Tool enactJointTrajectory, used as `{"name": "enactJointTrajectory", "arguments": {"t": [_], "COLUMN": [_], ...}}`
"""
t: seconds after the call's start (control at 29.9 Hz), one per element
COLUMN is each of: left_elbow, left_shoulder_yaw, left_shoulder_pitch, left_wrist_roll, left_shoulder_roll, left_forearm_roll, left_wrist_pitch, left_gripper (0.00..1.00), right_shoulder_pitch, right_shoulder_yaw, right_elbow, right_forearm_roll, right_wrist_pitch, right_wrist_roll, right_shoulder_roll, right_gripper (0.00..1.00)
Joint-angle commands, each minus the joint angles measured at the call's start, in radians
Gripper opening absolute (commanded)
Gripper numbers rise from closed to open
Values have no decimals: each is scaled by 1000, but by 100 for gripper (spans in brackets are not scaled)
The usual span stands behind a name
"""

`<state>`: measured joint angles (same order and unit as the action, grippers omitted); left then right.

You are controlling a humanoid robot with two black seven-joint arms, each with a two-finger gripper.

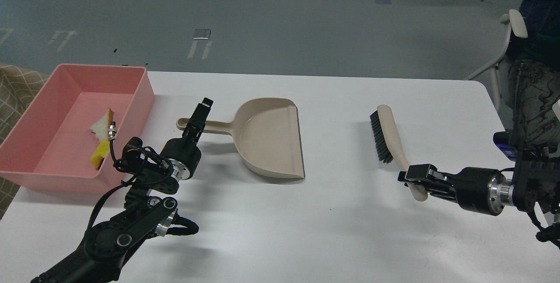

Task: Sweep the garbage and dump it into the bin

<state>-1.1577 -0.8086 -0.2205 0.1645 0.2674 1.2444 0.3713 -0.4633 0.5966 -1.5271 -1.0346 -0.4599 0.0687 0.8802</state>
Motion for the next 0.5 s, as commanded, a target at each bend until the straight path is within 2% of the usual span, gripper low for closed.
{"name": "enactJointTrajectory", "arguments": {"t": [0.0,0.23,0.37,0.47], "left_elbow": [-16,-57,-82,-105], "left_shoulder_yaw": [6,6,6,5], "left_shoulder_pitch": [21,55,62,73], "left_wrist_roll": [0,0,0,0], "left_shoulder_roll": [10,29,41,55], "left_forearm_roll": [-2,-2,-3,-6], "left_wrist_pitch": [-5,-9,-15,-29], "left_gripper": [98,98,98,98], "right_shoulder_pitch": [3,9,12,14], "right_shoulder_yaw": [-3,-3,-3,-3], "right_elbow": [4,15,16,15], "right_forearm_roll": [-1,-1,-1,1], "right_wrist_pitch": [0,1,4,3], "right_wrist_roll": [2,6,11,13], "right_shoulder_roll": [-1,-3,-3,-1], "right_gripper": [10,27,48,56]}}
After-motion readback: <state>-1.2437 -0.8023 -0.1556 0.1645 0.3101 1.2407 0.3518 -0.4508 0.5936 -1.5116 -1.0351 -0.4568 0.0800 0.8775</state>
